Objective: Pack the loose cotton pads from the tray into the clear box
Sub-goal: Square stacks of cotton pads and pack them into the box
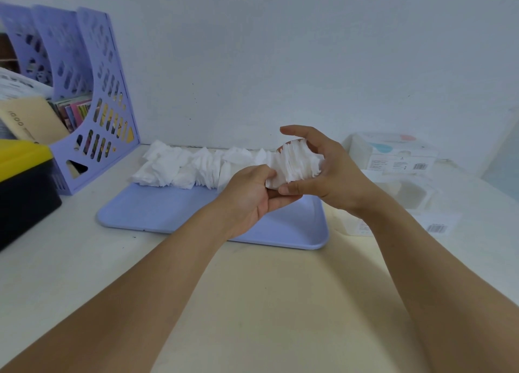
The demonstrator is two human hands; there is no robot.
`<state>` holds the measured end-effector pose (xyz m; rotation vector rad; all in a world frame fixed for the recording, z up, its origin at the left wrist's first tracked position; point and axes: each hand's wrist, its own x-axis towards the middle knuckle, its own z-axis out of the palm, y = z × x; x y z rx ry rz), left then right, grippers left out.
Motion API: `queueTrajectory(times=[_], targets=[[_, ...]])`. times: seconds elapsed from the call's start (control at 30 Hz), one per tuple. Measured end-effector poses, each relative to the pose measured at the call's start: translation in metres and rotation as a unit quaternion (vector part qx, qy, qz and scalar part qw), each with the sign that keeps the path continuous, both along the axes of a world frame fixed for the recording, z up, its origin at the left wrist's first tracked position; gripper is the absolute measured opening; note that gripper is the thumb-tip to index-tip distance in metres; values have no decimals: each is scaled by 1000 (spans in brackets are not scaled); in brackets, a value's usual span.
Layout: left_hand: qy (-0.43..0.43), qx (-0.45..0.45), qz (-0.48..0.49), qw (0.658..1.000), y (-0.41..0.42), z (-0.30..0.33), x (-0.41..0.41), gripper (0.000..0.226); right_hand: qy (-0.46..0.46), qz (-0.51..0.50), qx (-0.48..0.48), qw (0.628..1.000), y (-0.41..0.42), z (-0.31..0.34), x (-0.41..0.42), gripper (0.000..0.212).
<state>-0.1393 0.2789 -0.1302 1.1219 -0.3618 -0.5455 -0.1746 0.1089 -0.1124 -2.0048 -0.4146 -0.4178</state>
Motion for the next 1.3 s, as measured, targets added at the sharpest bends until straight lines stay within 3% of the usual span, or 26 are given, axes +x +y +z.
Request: queueTrajectory(times=[0.27, 0.77, 1.0, 1.3], targets=[[-5, 18, 11, 1000, -1, -4, 4, 39, -31, -15, 10, 999, 1, 0, 3, 85], [22, 32, 15, 999, -2, -3, 1, 38, -23, -43, -102, 994, 6, -10, 9, 85], [29, 24, 42, 998, -1, -1, 0, 34, -50, -38, -40, 997, 3, -4, 8, 82], [1, 58, 41, 997, -3, -5, 2, 37, -35, -23, -43, 998, 6, -3, 6, 84]])
